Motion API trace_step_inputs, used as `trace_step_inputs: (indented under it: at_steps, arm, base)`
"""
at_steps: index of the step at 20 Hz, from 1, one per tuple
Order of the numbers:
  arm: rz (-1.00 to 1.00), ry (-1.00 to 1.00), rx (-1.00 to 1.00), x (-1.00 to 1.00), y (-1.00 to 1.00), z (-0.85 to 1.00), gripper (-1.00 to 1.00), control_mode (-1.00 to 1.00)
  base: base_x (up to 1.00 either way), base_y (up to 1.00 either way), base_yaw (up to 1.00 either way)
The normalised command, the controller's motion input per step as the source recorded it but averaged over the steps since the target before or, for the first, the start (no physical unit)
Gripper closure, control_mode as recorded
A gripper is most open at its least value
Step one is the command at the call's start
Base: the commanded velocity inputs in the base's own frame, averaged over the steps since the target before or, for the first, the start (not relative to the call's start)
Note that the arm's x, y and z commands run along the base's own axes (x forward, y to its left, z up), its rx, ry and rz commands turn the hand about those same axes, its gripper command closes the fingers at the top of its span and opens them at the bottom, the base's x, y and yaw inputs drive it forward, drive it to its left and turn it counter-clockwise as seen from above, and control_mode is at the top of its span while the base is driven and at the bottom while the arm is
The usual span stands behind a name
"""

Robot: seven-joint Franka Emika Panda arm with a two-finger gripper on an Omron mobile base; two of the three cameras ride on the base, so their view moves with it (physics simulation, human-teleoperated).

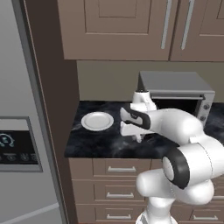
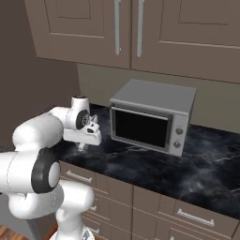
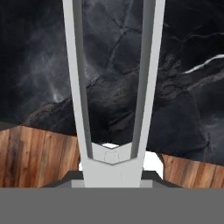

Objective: Pick up the tongs from the counter and place them near the plate next to the oven.

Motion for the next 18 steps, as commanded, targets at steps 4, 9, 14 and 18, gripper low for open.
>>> trace_step_inputs:
  at_steps: [4, 9, 14, 18]
  arm:
    - [-0.01, 0.0, 0.0, 0.22, 0.06, -0.81, 1.0, -1.0]
    - [-0.06, 0.0, 0.0, 0.56, 0.26, -0.11, 1.0, -1.0]
    - [-0.12, 0.01, 0.0, 0.75, 0.21, 0.0, 1.0, -1.0]
    - [-0.04, 0.05, 0.0, 0.25, 0.03, -0.01, 1.0, -1.0]
  base:
    - [0.0, 0.0, 0.0]
    - [0.0, 0.0, 0.0]
    - [0.0, 0.0, 0.0]
    - [0.0, 0.0, 0.0]
